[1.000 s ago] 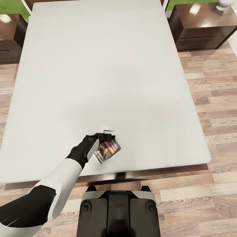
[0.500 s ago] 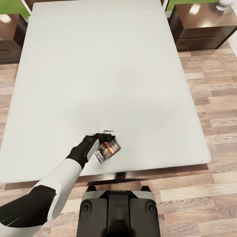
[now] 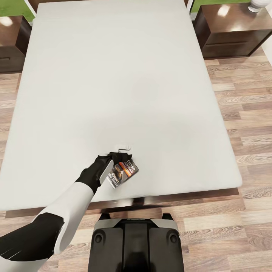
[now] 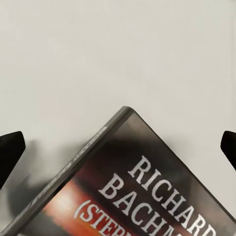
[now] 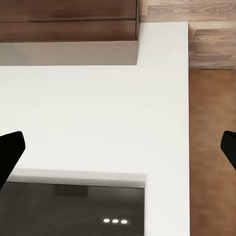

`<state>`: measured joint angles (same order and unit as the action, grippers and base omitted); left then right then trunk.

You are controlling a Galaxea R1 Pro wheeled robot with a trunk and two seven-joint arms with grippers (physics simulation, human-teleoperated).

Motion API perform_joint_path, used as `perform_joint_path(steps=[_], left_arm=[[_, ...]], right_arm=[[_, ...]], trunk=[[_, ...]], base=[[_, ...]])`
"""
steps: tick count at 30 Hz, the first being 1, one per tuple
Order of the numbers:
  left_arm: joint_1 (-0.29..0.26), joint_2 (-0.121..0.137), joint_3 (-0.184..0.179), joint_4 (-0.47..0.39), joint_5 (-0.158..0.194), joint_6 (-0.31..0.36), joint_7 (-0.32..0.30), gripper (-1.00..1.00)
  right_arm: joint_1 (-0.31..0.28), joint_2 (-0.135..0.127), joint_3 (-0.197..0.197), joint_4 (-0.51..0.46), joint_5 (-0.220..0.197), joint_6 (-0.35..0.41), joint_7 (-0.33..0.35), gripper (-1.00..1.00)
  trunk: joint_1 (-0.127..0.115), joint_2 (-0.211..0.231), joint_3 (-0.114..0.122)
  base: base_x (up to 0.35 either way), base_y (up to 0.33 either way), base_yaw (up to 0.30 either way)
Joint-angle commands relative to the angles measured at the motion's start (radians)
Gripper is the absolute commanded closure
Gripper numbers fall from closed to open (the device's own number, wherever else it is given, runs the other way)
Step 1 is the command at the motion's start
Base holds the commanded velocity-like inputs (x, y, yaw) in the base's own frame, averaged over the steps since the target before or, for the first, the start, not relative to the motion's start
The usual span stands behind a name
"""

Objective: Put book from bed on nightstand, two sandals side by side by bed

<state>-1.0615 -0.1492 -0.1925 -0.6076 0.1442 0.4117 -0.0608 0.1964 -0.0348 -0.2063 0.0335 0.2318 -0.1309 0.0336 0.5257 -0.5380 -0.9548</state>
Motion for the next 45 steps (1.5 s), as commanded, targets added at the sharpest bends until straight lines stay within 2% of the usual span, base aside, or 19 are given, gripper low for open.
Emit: perform_joint_path(steps=[1,12,22,34,43,45], left_arm=[[0.0,0.001,-0.002,-0.002,0.01,0.004,0.003,-1.0],[0.0,0.002,-0.002,-0.004,0.011,-0.002,0.004,-1.0],[0.0,0.002,-0.002,-0.005,0.011,-0.003,0.004,-1.0],[0.0,0.002,-0.002,-0.006,0.011,-0.004,0.004,-1.0],[0.0,0.002,-0.002,-0.006,0.011,-0.004,0.004,-1.0],[0.0,0.002,-0.002,-0.006,0.011,-0.004,0.004,-1.0]], right_arm=[[0.0,-0.001,-0.009,0.002,0.007,-0.006,0.003,-1.0],[0.0,0.001,-0.009,0.002,0.007,-0.006,0.003,-1.0],[0.0,0.002,-0.009,0.002,0.007,-0.006,0.002,-1.0],[0.0,0.003,-0.01,0.002,0.007,-0.006,0.002,-1.0],[0.0,0.001,-0.012,0.002,0.007,-0.006,0.002,-1.0],[0.0,0.001,-0.012,0.002,0.007,-0.006,0.002,-1.0]], trunk=[[0.0,-0.001,-0.001],[0.0,-0.001,-0.001],[0.039,-0.071,-0.032],[0.039,-0.071,-0.032],[0.073,-0.134,-0.06],[0.073,-0.134,-0.06]], base=[[0.0,0.0,0.0],[0.0,0.0,0.0],[0.0,0.0,0.0],[0.0,0.0,0.0],[0.0,0.0,0.0],[0.0,0.0,0.0]])
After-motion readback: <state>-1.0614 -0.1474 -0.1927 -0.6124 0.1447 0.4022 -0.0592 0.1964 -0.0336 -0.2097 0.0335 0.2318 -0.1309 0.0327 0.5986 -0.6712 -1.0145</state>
